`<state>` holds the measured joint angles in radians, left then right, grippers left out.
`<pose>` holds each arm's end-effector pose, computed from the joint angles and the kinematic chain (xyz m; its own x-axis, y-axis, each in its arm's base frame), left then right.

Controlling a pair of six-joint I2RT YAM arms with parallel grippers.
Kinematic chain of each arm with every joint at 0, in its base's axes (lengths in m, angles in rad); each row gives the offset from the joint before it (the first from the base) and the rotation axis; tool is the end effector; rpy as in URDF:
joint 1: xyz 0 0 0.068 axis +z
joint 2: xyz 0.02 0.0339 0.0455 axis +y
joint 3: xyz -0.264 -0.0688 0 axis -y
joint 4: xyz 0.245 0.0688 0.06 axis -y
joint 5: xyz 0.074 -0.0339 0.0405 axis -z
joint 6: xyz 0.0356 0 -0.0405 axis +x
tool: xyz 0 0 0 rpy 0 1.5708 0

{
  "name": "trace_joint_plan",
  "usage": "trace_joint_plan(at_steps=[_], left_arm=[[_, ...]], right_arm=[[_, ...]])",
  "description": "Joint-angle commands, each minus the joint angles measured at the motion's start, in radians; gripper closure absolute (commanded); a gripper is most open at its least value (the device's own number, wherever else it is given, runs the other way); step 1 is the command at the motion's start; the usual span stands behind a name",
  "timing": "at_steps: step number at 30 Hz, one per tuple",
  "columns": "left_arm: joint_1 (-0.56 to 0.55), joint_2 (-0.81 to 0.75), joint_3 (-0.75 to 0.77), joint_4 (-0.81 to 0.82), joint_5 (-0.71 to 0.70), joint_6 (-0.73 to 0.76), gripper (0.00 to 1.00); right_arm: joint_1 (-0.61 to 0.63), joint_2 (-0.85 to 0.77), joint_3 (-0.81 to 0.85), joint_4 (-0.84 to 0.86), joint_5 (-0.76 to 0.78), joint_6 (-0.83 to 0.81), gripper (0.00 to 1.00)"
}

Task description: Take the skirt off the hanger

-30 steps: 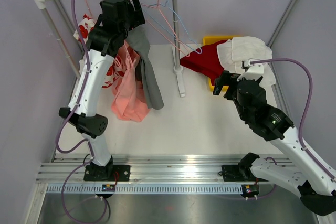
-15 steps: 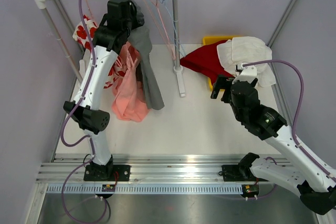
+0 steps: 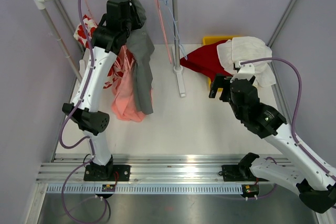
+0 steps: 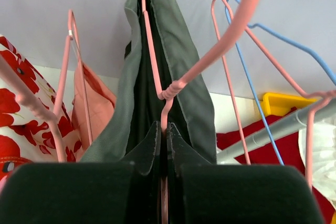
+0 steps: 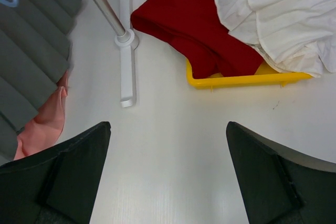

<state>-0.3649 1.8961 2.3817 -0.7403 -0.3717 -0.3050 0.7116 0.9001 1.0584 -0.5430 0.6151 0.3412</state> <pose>0.3752 -0.1295 0.5041 -0.2258 -0.2133 -0.9506 -0.0667 0.9768 -0.2033 0.1527 0.1046 0.3795 -0.3108 0.0929 -0.9459 -0.0258 0.9940 0.1061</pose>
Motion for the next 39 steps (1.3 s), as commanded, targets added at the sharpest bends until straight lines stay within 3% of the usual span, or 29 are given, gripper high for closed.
trace_joint_plan(at_steps=[1,5,8,19,25,29,32,33,35,36,39], left_arm=[[-0.037,-0.130,0.070,0.062,-0.015,0.029,1.00],[-0.083,-0.196,0.065,0.048,-0.030,0.012,1.00],[-0.115,-0.222,0.050,0.041,-0.064,0.007,1.00],[-0.178,-0.256,-0.009,0.050,-0.125,-0.034,1.00],[-0.181,-0.261,-0.026,0.048,-0.122,-0.059,1.00],[-0.193,-0.298,-0.035,0.045,-0.116,-0.080,1.00],[-0.203,-0.318,-0.047,0.044,-0.121,-0.086,1.00],[-0.203,-0.322,-0.058,0.042,-0.121,-0.095,1.00],[-0.203,-0.341,-0.085,0.042,-0.113,-0.112,1.00],[-0.203,-0.347,-0.099,0.045,-0.108,-0.117,1.00],[-0.203,-0.383,-0.145,0.073,-0.105,-0.131,1.00]], right_arm=[[0.005,0.003,0.107,0.075,-0.092,-0.054,0.01],[0.011,0.052,0.228,0.091,-0.299,-0.080,0.02],[0.069,0.129,0.349,0.066,-0.347,-0.085,0.05],[0.471,0.466,0.770,-0.015,-0.088,-0.113,0.02],[0.604,0.628,0.848,0.012,0.018,-0.103,0.02],[0.620,0.640,0.764,0.133,0.075,-0.134,0.02],[0.618,0.658,0.721,0.190,0.115,-0.151,0.12],[0.620,0.669,0.710,0.215,0.120,-0.153,0.22],[0.620,0.674,0.689,0.238,0.127,-0.159,0.33],[0.620,0.674,0.681,0.264,0.127,-0.162,0.55],[0.631,0.663,0.629,0.302,0.130,-0.182,0.79]])
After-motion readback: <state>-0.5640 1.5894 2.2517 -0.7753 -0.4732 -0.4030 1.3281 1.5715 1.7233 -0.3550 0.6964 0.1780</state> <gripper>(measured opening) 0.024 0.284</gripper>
